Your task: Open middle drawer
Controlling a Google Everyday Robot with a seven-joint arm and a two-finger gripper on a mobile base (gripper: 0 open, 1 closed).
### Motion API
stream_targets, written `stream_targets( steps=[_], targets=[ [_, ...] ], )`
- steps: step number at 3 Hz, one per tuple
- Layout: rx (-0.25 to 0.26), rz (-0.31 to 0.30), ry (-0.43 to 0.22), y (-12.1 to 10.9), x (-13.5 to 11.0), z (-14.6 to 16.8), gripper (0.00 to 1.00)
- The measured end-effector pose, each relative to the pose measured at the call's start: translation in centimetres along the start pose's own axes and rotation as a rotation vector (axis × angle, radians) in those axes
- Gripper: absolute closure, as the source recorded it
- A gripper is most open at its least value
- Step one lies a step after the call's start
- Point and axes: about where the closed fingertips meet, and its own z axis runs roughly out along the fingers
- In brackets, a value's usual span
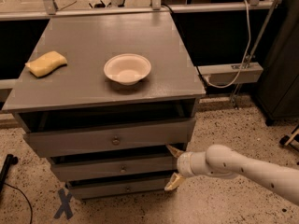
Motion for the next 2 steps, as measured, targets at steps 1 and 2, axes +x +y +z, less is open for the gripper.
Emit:
stream_targets(
  steps=[1,2],
  targets=[
    [0.007,-0.007,-0.002,-1.2,1.2,1.3,0.0],
    [0.016,-0.013,-0.005,-2.4,2.0,2.7,0.0]
  ],
)
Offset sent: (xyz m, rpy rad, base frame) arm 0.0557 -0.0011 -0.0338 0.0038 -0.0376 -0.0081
